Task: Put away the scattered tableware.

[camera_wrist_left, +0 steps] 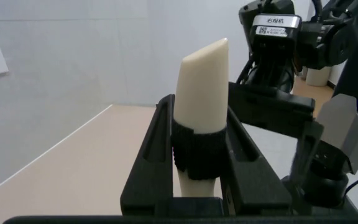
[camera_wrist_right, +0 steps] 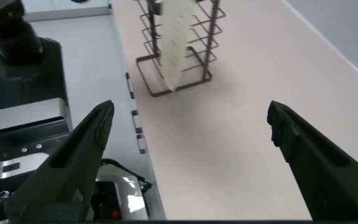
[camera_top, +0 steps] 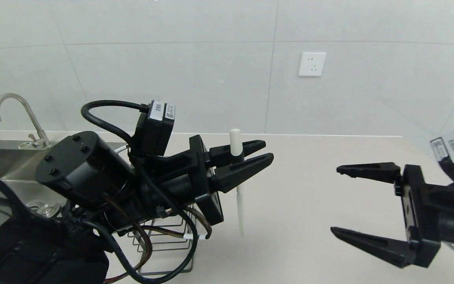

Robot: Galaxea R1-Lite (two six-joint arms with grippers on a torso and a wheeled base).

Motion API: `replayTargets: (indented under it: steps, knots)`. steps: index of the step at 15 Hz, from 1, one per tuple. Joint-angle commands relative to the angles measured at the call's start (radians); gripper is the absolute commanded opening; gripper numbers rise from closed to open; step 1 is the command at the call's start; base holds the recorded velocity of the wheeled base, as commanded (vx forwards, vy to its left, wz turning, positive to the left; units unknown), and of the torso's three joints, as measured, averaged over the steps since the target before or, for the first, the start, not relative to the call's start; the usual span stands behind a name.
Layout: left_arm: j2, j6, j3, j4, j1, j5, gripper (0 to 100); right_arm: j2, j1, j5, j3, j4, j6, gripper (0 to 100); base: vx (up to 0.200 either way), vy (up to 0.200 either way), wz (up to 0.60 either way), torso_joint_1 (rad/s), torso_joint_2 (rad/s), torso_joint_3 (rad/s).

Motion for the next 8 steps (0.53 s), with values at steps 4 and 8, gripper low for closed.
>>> replayTargets:
  steps: [4,8]
  knots:
    - [-0.099,-0.001,0.063,-0.001,0.001,0.001,0,-0.165,-0.166,-0.212,0.199,-0.283,-0.006,100,0.000,0.000,0.00,0.000,0.00,0.000]
    - [-0.122,0.022,0.099,-0.001,0.029,0.000,0,-0.569,-0.248,-0.301,0.346,-0.274,-0.009,100,0.000,0.000,0.00,0.000,0.00,0.000]
